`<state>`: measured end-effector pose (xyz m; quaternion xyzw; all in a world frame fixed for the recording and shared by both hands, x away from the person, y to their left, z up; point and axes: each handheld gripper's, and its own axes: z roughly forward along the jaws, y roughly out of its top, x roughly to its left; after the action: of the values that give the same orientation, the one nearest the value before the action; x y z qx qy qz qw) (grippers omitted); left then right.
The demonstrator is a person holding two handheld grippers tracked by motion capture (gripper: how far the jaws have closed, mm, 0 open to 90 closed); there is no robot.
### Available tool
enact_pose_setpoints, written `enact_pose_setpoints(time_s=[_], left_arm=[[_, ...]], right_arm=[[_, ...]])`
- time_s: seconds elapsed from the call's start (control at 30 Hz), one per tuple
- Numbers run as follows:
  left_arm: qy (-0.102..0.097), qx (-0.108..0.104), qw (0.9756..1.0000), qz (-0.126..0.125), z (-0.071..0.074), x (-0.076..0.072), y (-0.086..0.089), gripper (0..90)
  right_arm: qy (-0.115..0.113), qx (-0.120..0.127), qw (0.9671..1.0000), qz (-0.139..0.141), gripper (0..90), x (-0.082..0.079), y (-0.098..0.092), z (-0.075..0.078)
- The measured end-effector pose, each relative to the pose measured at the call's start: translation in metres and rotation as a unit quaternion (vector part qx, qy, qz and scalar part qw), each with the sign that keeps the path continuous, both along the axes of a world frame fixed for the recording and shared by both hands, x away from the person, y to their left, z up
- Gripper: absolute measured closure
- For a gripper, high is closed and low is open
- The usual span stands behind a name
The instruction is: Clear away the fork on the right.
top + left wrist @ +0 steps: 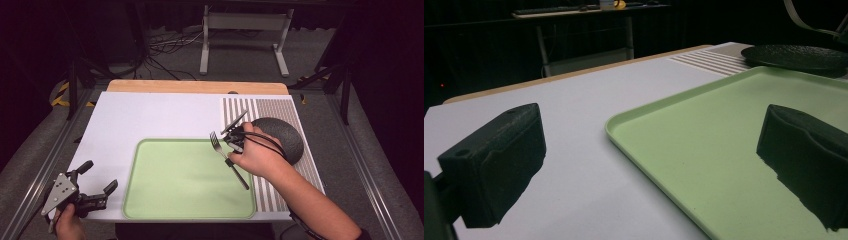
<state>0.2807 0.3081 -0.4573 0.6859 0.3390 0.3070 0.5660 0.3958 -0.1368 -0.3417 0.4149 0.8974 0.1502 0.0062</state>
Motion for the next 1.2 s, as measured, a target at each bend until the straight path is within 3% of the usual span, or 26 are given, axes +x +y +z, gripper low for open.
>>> enact_pose_setpoints(time_s=[0.13,0.37,0.67,0.93,1.2], left_arm=[[0.0,0.0,1.0,0.0,0.0,0.0,0.0,0.1],[0.0,-0.001,1.0,0.002,0.0,0.0,0.0,0.1],[0.002,0.002,1.0,0.003,0.0,0.0,0.0,0.0],[0.002,0.002,1.0,0.004,0.0,0.0,0.0,0.0],[0.002,0.001,1.0,0.003,0.0,0.0,0.0,0.1]], right_arm=[[0.007,0.001,0.9997,-0.022,84.2,0.002,0.002,-0.003],[0.023,-0.008,0.9991,-0.036,84.1,0.002,0.005,-0.015],[0.041,-0.033,0.9965,-0.065,84.0,-0.002,0.005,-0.038],[0.061,-0.049,0.9938,-0.078,83.9,0.001,0.004,-0.051],[0.066,-0.056,0.9932,-0.079,83.9,0.004,0.004,-0.058]])
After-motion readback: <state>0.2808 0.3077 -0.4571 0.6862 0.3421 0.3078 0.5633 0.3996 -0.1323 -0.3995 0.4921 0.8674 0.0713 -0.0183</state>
